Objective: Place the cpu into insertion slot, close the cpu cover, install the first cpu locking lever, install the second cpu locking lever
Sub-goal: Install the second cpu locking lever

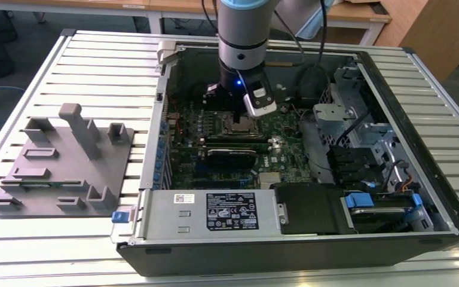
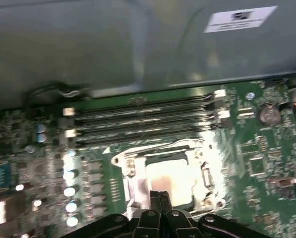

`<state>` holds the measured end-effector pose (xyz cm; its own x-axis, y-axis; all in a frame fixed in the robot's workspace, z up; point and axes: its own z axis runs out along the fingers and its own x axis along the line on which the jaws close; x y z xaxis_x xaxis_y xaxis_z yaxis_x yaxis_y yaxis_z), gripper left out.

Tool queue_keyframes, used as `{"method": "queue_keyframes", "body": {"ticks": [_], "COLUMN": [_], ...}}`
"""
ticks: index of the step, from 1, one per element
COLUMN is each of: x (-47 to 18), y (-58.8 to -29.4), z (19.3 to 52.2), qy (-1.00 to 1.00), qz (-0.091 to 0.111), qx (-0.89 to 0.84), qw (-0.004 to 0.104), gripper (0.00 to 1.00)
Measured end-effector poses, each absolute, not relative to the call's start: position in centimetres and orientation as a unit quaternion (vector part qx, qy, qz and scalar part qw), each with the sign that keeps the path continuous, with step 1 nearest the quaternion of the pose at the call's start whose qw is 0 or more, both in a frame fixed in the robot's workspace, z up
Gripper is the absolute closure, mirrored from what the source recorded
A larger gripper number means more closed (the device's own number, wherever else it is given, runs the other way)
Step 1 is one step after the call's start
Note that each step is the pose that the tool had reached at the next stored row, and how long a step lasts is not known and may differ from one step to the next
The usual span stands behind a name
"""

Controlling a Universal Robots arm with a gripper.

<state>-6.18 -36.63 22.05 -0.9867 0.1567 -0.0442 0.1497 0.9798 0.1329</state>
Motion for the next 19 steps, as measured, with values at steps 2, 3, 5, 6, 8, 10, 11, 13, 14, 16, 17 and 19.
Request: {"method": "queue_keyframes", "body": {"ticks": [2, 3, 5, 6, 8, 10, 11, 13, 14, 16, 17, 19], "x": [-5.80, -5.78, -5.77, -5.77, -5.77, -5.78, -5.77, -5.77, -5.77, -5.77, -5.74, -5.55], "y": [-36.57, -36.53, -36.48, -36.48, -36.48, -36.48, -36.48, -36.48, -36.48, -36.48, -36.48, -36.48], "z": [22.04, 22.04, 22.04, 22.04, 22.04, 22.05, 22.11, 22.26, 22.25, 22.27, 22.28, 22.28], "qy": [0.995, 0.995, 0.995, 0.995, 0.995, 0.995, 0.995, 0.995, 0.995, 0.995, 0.995, 0.995], "qz": [0.060, 0.056, 0.053, 0.053, 0.053, 0.053, 0.053, 0.053, 0.053, 0.053, 0.053, 0.053], "qx": [0.078, 0.079, 0.079, 0.079, 0.079, 0.079, 0.079, 0.079, 0.079, 0.079, 0.079, 0.079], "qw": [0.028, 0.028, 0.028, 0.028, 0.028, 0.028, 0.028, 0.028, 0.028, 0.028, 0.028, 0.028], "gripper": [0.90, 0.90, 0.90, 0.90, 0.90, 0.90, 0.90, 0.90, 0.90, 0.90, 0.90, 0.90]}}
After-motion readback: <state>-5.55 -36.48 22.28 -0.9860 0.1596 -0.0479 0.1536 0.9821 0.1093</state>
